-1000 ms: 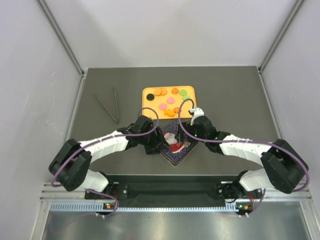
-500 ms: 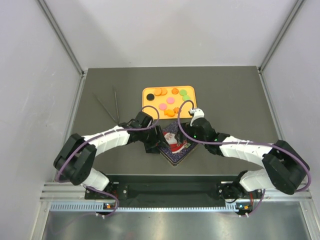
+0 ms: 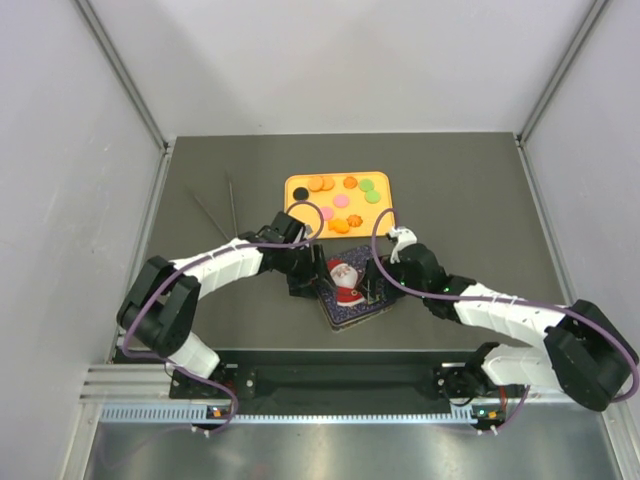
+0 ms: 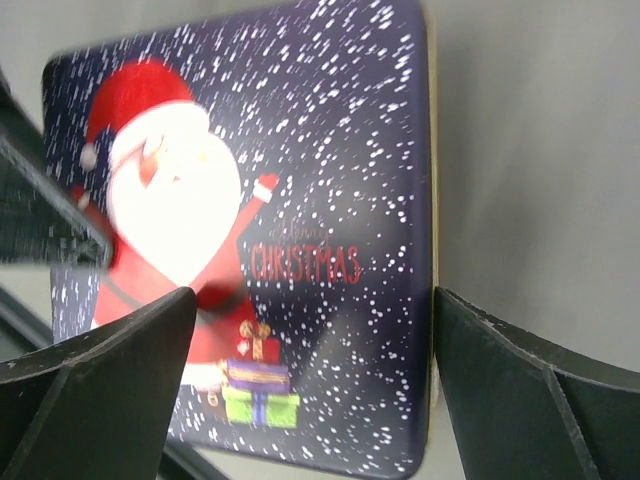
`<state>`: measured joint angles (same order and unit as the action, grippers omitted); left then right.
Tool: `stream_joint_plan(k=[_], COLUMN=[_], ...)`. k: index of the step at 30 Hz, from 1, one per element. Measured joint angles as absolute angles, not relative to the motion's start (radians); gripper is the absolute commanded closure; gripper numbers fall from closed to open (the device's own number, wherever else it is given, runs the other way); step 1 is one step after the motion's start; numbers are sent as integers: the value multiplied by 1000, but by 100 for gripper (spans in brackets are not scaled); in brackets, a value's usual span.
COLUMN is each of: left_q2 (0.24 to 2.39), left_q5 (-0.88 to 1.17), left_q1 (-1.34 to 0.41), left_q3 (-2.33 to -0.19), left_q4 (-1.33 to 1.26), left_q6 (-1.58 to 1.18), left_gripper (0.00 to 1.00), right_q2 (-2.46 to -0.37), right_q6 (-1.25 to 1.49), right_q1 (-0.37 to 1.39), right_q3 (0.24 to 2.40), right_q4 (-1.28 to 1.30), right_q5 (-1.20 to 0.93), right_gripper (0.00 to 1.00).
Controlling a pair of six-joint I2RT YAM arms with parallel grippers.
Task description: Pack the cookies
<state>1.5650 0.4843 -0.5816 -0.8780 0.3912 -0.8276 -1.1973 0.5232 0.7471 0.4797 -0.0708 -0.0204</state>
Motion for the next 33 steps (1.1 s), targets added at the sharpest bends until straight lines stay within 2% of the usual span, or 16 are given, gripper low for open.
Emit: stream_joint_plan(k=[7,12,22,28,32,33], left_q2=[1569,1569,1569,1569,1569,1569], left_q5=[476,474,474,474,475,474], left_q1=[-571,-571,-566,-565,-565,-565], left_q3=[-887,-887,-887,-887,-887,-887], left_q4=[387,369,358,347,338,336], left_q6=[-802,-791,-779,-768,-759,-759], left_gripper=[52,50,49,43,36,34], right_q2=[-1184,-1178,-1171,-1140,-1114,-1110], right_q6=[541,566,588,598,595,592], right_q1=[686,625,582,576,575,575], right_q3=[443,413,403,399,410,416], right_q4=[-89,-112,-102,-55,-2,14], right_q5=[-136,-226,-278,-278,-276,-275], right_gripper=[4,5,19,28,29,27])
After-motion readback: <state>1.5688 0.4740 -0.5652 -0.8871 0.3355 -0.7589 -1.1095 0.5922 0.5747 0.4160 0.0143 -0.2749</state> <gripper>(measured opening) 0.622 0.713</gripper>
